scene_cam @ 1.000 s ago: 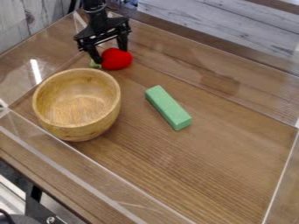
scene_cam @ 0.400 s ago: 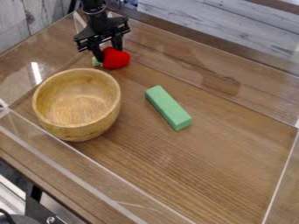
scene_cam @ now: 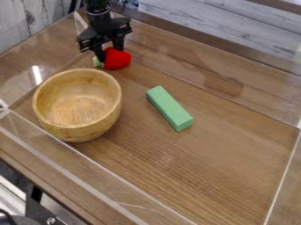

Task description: Move the red object to the right side of the table

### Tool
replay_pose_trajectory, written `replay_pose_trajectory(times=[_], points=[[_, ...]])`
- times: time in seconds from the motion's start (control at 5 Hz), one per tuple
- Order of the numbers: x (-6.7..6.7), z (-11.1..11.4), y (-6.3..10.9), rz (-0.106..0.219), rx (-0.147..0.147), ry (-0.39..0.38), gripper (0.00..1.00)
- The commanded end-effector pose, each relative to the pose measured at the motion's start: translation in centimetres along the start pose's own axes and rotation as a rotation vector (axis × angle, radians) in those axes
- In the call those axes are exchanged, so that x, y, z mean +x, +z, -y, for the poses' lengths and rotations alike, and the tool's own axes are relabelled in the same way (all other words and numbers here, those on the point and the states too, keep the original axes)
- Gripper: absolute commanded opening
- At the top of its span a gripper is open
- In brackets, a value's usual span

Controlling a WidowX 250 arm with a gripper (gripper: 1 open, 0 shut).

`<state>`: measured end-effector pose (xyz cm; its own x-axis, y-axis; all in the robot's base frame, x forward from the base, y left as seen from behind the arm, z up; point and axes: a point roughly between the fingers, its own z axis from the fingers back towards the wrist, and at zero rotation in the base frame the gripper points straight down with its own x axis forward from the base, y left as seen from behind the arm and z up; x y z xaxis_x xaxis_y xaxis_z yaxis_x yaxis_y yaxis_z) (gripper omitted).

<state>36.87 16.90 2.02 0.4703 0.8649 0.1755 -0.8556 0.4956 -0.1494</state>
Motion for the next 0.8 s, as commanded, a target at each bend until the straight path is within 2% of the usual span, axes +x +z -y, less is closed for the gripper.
replay_pose_trajectory(times=[0.0,0.2,0.6], points=[[-1.6,0.2,0.0,-0.019,0.017,-0.066,0.0],[-1.5,0.5,0.6,-0.015,0.02,-0.116,0.0],[-0.7,2.8,7.2,-0.042,-0.078,-0.129,0.0]])
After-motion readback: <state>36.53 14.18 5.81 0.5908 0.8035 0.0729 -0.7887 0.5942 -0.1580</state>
